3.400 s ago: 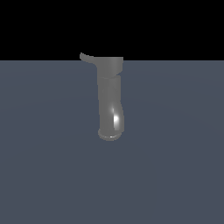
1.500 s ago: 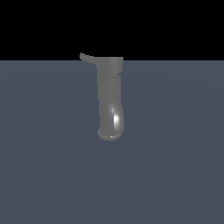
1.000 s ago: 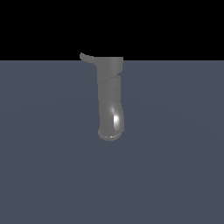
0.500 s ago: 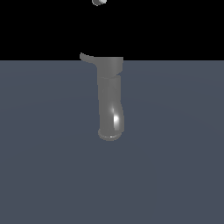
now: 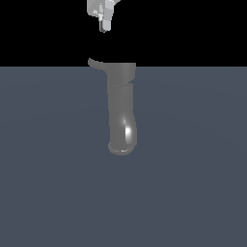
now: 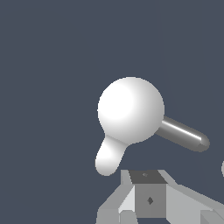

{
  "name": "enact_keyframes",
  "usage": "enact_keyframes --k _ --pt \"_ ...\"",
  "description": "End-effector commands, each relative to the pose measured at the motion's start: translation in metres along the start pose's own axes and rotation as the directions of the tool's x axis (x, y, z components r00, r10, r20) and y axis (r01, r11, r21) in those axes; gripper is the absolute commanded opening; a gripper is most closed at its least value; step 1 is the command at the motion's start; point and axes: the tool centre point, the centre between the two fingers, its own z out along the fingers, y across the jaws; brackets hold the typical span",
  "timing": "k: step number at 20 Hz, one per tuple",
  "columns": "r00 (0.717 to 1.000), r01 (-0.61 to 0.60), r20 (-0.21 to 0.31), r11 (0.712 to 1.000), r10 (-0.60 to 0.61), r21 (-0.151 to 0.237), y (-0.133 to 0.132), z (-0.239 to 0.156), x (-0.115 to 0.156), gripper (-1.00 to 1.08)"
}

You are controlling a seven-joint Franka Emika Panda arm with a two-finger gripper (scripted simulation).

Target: Turn on the faucet by rotating a designated handle.

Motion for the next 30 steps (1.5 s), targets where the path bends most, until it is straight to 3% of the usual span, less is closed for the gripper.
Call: enact_keyframes --k 1,16,23,30 --pt "0.998 -0.06 -0.008 0.998 0.06 -0.003 -0.011 0.01 0.002 -1.0" --pt "0.933 -0.352 -0.075 0.936 0.351 0.004 -0.063 0.064 0.006 -1.0" --pt "0.909 -0.407 -0.091 0.913 0.406 0.012 -0.073 0.076 0.006 -1.0" --pt "0.905 -0.415 -0.093 0.91 0.414 0.013 -0.075 0.077 0.006 -1.0"
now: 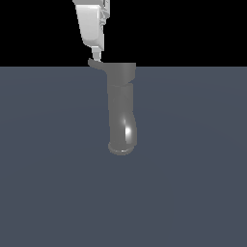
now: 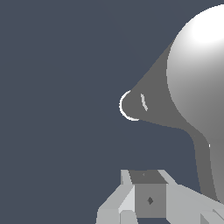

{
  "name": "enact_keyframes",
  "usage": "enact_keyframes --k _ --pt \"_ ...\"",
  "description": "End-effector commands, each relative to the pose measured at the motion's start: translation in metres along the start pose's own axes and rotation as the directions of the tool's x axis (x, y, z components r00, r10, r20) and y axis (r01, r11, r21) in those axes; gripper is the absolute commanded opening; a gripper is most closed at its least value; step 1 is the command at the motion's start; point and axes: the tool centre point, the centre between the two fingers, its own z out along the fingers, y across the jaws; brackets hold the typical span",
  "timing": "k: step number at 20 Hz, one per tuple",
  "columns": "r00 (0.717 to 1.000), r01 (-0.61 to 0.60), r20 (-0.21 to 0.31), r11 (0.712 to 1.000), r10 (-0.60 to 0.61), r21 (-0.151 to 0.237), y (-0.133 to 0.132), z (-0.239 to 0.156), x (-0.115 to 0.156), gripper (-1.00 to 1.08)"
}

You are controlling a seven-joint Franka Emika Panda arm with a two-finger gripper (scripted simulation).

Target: Turn on the faucet by rotating a designated handle.

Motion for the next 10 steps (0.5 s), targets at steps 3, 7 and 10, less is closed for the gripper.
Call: enact_keyframes --k 3,7,10 --pt "1.0 0.0 0.0 1.0 0.0 0.0 0.005 0.0 -0.002 -1.0" --pt "1.0 0.0 0.0 1.0 0.0 0.0 0.017 0.0 -0.005 -1.0" --pt "1.0 0.0 0.0 1.0 0.0 0.0 0.025 0.0 -0.007 -1.0"
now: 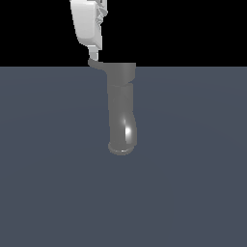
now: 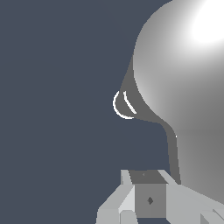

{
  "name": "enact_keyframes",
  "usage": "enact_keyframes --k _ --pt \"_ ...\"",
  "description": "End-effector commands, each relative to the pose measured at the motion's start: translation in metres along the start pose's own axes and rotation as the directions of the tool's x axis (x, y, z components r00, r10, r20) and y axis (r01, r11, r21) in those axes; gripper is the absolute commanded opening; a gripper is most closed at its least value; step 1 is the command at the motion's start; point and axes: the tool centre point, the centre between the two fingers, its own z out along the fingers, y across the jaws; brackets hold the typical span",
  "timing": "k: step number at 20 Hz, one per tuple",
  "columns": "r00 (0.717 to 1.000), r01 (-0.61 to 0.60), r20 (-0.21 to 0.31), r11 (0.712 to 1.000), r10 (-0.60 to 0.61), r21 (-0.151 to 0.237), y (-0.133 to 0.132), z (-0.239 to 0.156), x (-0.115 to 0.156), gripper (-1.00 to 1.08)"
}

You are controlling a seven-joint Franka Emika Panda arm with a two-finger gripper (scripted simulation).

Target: Turn on the faucet by rotating a designated handle.

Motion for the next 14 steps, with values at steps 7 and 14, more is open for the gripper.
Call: enact_keyframes --k 7,14 --pt "1.0 0.0 0.0 1.0 0.0 -0.001 0.025 0.0 -0.007 -1.0" --pt "1.0 0.003 -0.001 1.0 -0.003 0.005 0.035 0.0 -0.013 -1.0"
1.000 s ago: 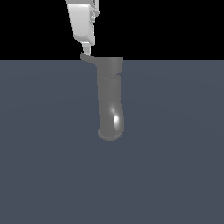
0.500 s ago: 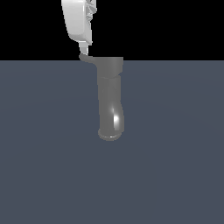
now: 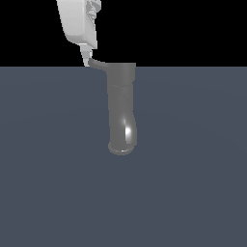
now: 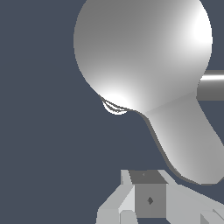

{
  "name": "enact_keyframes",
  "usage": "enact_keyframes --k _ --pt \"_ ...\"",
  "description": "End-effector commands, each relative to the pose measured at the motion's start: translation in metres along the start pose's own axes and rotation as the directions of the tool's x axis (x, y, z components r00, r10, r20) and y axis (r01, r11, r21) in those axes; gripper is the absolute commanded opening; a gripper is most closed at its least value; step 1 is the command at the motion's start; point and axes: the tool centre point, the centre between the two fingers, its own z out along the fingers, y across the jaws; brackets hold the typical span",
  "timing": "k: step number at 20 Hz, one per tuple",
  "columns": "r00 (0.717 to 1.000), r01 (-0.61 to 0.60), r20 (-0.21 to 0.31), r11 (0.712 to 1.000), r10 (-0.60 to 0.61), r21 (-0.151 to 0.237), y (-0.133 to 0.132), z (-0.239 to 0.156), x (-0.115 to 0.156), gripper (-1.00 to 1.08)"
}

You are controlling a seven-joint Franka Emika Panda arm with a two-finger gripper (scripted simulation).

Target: Turn on the faucet by rotating a designated handle.

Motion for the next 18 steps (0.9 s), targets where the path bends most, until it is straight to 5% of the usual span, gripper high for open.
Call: enact_keyframes --k 1,18 --pt "1.0 -0.001 -0.002 1.0 0.001 0.0 0.003 0.0 0.002 -1.0" --pt "1.0 -0.004 -0.001 1.0 0.004 -0.005 0.055 0.0 0.028 -1.0"
